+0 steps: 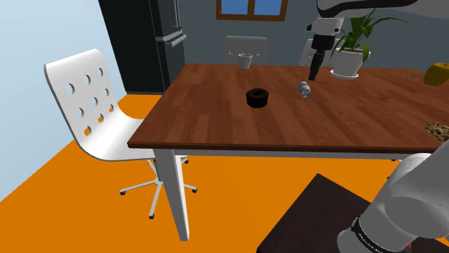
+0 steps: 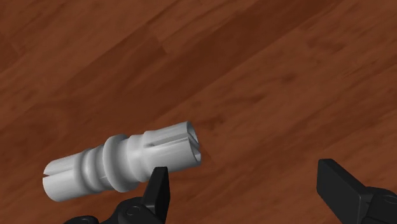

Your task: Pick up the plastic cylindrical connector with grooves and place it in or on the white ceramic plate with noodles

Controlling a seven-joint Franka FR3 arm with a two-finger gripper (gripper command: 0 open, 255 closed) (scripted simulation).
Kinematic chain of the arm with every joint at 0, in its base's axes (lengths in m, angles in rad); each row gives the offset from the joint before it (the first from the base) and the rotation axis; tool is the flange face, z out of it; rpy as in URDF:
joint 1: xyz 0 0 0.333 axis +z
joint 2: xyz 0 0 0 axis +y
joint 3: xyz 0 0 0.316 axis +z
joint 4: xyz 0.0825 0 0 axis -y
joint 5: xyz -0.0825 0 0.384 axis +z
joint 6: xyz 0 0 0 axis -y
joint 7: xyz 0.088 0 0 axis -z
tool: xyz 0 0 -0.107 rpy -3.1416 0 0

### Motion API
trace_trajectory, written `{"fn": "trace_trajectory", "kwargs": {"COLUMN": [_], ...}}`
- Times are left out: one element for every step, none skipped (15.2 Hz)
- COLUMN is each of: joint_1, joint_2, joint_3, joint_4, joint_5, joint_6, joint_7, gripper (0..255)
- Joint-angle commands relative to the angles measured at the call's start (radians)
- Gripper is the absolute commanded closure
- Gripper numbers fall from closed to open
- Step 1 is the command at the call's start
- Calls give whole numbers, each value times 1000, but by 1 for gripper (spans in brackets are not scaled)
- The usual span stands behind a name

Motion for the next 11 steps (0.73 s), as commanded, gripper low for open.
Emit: {"fn": "trace_trajectory", "kwargs": {"joint_1": [0, 0, 0, 0, 0, 0, 0, 0, 0, 0, 0], "joint_2": [-1, -1, -1, -1, -1, -1, -1, -1, -1, -1, -1], "joint_3": [0, 0, 0, 0, 0, 0, 0, 0, 0, 0, 0], "joint_4": [-8, -8, -8, -8, -8, -8, -8, -8, -8, -8, -8], "joint_5": [0, 0, 0, 0, 0, 0, 0, 0, 0, 0, 0], "joint_6": [8, 8, 8, 8, 8, 8, 8, 8, 8, 8, 8], "joint_7": [1, 1, 1, 1, 1, 1, 1, 1, 1, 1, 1], "gripper": [0, 0, 0, 0, 0, 0, 0, 255, 255, 255, 255]}}
